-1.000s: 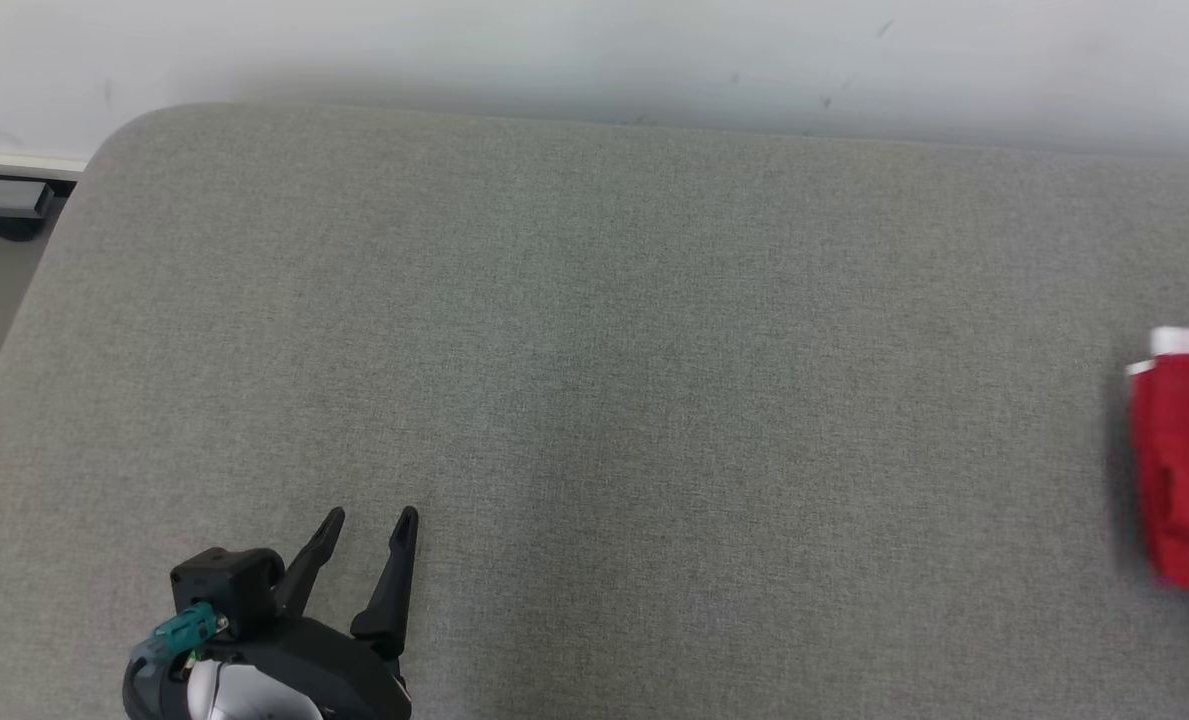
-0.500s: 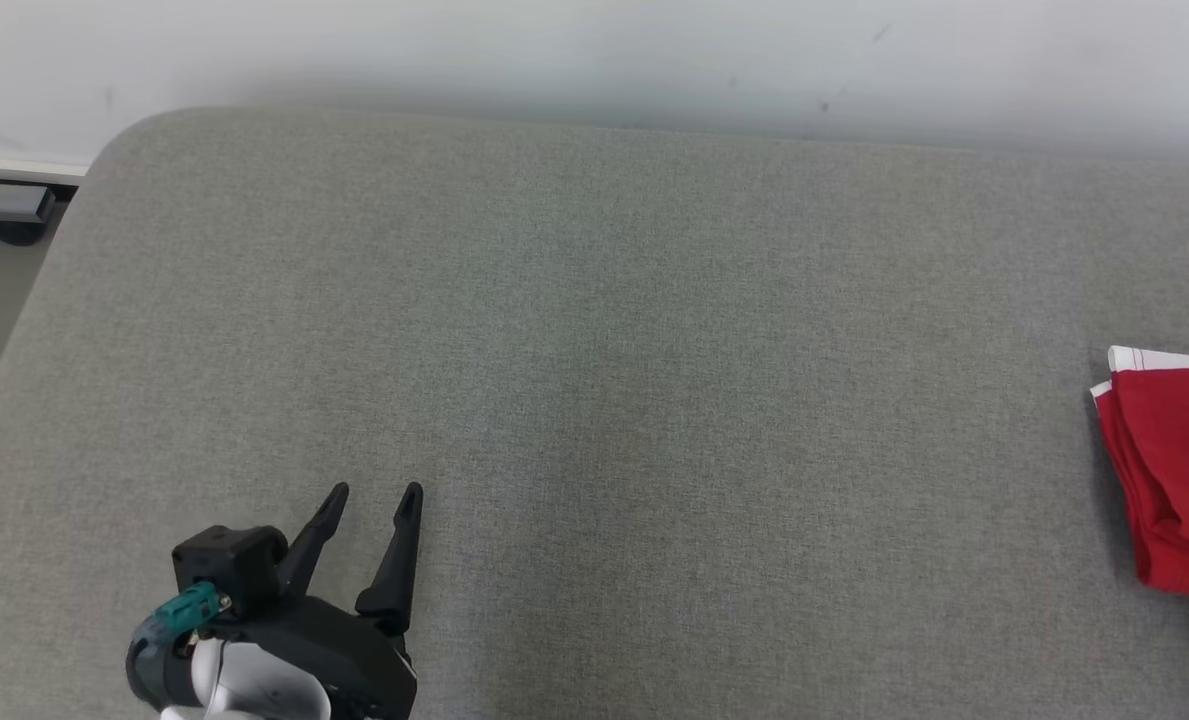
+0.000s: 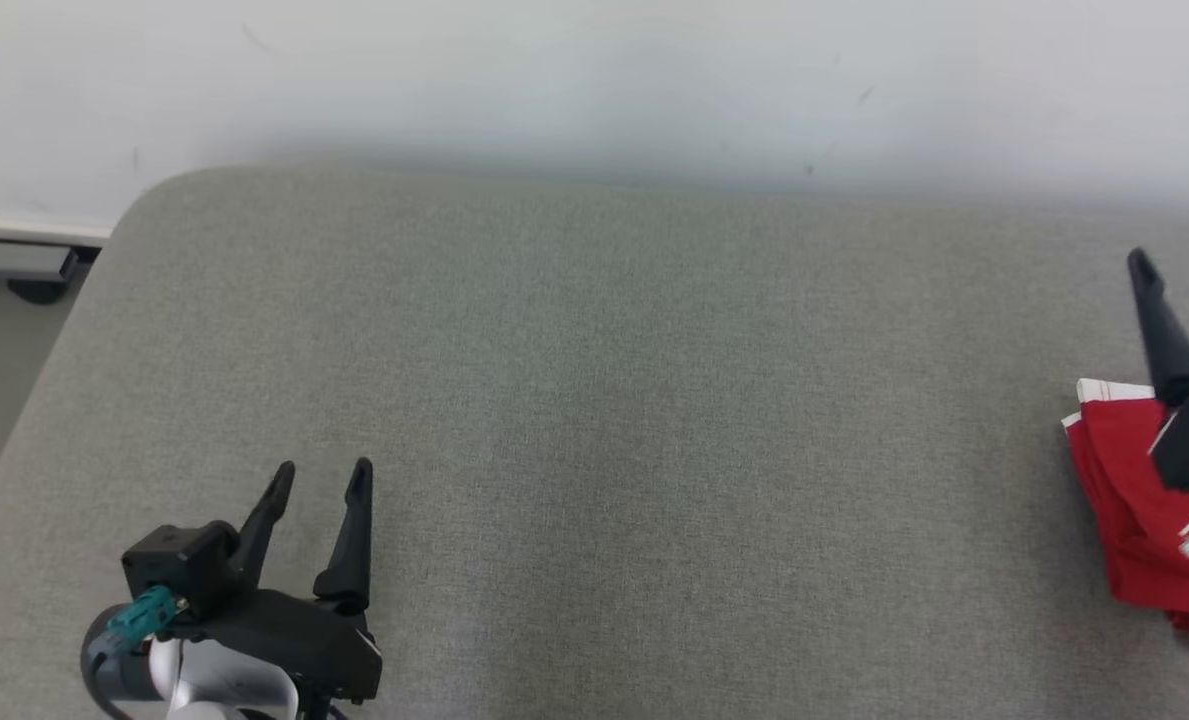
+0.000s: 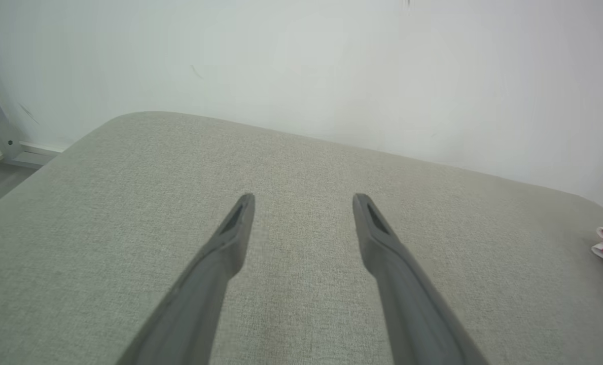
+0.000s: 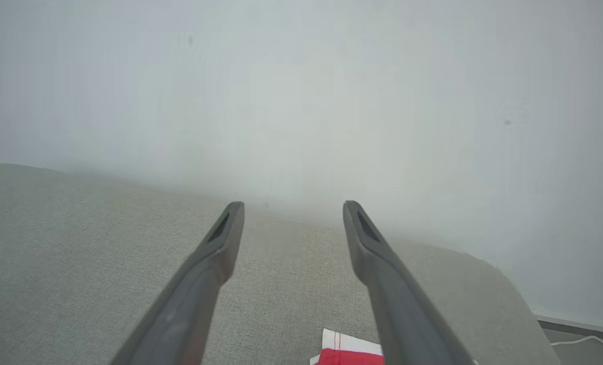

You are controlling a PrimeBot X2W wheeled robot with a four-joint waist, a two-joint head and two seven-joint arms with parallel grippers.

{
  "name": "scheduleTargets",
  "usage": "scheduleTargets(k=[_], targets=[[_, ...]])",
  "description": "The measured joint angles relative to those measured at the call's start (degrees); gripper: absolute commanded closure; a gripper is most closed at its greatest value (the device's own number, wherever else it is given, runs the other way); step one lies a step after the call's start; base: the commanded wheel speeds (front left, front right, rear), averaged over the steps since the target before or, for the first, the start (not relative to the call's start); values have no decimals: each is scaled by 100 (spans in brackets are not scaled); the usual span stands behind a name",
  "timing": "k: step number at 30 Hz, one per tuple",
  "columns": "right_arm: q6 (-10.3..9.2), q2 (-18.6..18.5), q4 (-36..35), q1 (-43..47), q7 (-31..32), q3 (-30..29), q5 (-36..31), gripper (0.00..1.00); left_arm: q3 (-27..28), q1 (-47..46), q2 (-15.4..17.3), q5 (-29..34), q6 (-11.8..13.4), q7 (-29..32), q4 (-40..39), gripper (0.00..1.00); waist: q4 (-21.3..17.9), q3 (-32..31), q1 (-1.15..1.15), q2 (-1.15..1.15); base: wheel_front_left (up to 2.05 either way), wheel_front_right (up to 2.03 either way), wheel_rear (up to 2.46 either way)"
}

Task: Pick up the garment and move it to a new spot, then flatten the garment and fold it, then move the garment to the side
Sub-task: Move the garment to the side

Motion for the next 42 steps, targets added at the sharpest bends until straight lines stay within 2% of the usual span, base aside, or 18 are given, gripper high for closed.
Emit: scheduleTargets(k=[8, 12, 15, 18, 21, 26, 32, 42], targets=[[-216, 898, -77, 677, -740, 182, 141, 0, 261, 44, 24, 10, 23, -226, 41, 0, -67, -419, -1, 0, 0, 0, 0], [-466, 1100, -134, 1138, -1034, -34, 220, 0, 240, 52, 33, 11, 23, -285, 27, 0, -119, -595, -1, 0, 0, 0, 0], [-565, 1271, -215, 1378, -1248, -133, 294, 0, 270, 109, 40, 11, 23, -325, -5, 0, -154, -689, -2, 0, 0, 0, 0], [-580, 1499, -274, 1539, -1412, -127, 334, 0, 289, 249, 69, 11, 55, -334, -10, 0, -222, -738, -1, 0, 0, 0, 0], [-610, 1615, -254, 1708, -1558, -122, 334, 0, 249, 277, 132, 9, -35, -376, -32, 0, -300, -773, -1, -1, 0, 0, 0], [-609, 1772, -110, 1776, -1703, 2, 334, 0, 289, 291, 127, 10, 8, -430, -23, 0, -436, -809, 0, 0, 0, 0, 0], [-605, 1790, 12, 1897, -1849, 60, 332, 0, 500, 397, -65, -105, 23, -502, 85, 0, -542, -828, -1, 0, 0, 0, 0], [-495, 1800, 207, 1879, -1957, 257, 297, 0, 542, 425, -132, -156, 23, -587, 246, 0, -592, -849, 0, 0, 0, 0, 0]])
